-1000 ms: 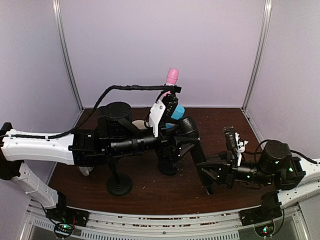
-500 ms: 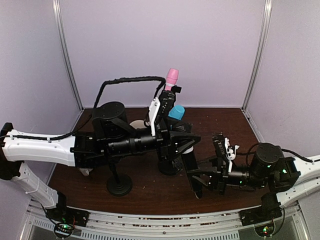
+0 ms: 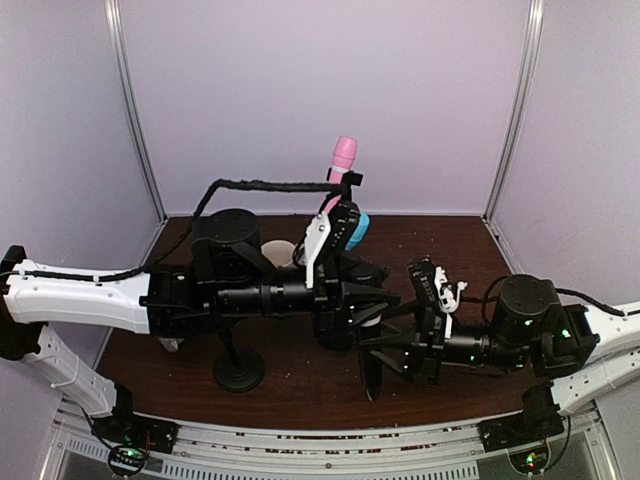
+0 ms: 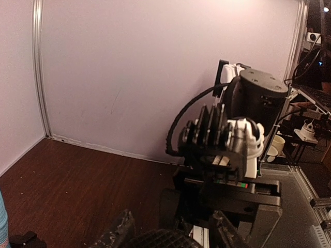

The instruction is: Attach the microphones to the stand

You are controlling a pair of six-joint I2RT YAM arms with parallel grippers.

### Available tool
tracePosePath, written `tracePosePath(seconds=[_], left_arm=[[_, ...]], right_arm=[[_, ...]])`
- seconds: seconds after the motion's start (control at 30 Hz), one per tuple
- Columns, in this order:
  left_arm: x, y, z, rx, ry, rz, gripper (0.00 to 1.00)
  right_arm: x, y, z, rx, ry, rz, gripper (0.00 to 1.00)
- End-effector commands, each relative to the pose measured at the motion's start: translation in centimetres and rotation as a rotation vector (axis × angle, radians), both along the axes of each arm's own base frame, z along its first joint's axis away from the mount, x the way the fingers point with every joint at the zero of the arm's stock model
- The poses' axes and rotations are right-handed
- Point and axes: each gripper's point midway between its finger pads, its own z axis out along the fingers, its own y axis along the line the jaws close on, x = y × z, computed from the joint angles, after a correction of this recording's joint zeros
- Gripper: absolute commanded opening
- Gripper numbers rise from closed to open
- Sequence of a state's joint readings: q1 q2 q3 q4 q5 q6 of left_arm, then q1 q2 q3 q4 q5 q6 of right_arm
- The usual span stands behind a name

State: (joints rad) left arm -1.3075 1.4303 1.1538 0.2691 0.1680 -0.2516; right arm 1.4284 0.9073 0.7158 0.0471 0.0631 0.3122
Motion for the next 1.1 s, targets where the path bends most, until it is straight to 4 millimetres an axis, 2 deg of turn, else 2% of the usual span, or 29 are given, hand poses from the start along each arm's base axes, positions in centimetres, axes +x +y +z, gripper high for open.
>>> tracePosePath(seconds=[0.0, 0.2, 0.4, 0.43, 0.47, 0.53, 0.57, 0.63, 0.73, 0.83, 0.9, 0.93, 1.07], left_arm=[[-0.5, 1.6, 2.7, -0.032, -0.064, -0.001, 0.19], [-0.8, 2.4, 3.2, -0.033, -0.058, -0.003, 0.18], [-0.8, 2.8, 3.2, -0.028, -0.046, 0.0, 0.19], [-0.8, 2.8, 3.2, -0.025, -0.045, 0.003, 0.24], [-0.7, 2.9, 3.1, -0.02, -0.042, 0.011, 0.34], [0.2, 3.3, 3.1, -0.012, -0.036, 0.068, 0.61], [0.8, 3.7, 3.0, -0.005, -0.036, 0.105, 0.69], [1.8, 4.8, 3.2, 0.007, -0.054, 0.18, 0.78], [1.9, 6.5, 3.6, 0.002, -0.084, 0.208, 0.85], [1.3, 7.6, 2.7, 0.005, -0.087, 0.193, 0.86], [1.0, 7.9, 1.6, 0.02, -0.076, 0.183, 0.84], [1.0, 7.8, 1.0, 0.032, -0.068, 0.18, 0.82], [0.5, 6.9, -1.6, 0.092, -0.051, 0.153, 0.78]], right_arm=[[0.1, 0.8, 0.4, -0.058, -0.025, 0.011, 0.61], [0.7, 2.3, -1.0, -0.133, -0.023, -0.013, 0.54], [1.1, 2.8, -0.6, -0.114, -0.013, -0.036, 0.3], [1.2, 2.6, -0.1, -0.096, -0.014, -0.045, 0.27], [1.4, 2.5, 0.2, -0.081, -0.015, -0.054, 0.24], [1.5, 2.1, 1.1, -0.047, -0.02, -0.064, 0.2], [1.6, 1.9, 1.7, -0.028, -0.024, -0.069, 0.19], [1.7, 1.5, 2.5, -0.002, -0.03, -0.079, 0.17], [2.0, 1.0, 3.6, 0.033, -0.04, -0.093, 0.15], [2.3, 0.5, 4.9, 0.077, -0.044, -0.1, 0.13], [2.8, 0.2, 5.5, 0.108, -0.03, -0.132, 0.03], [3.0, 0.1, 5.9, 0.126, -0.022, -0.144, 0.02], [3.1, 0.4, 6.9, 0.163, -0.015, -0.143, 0.06]])
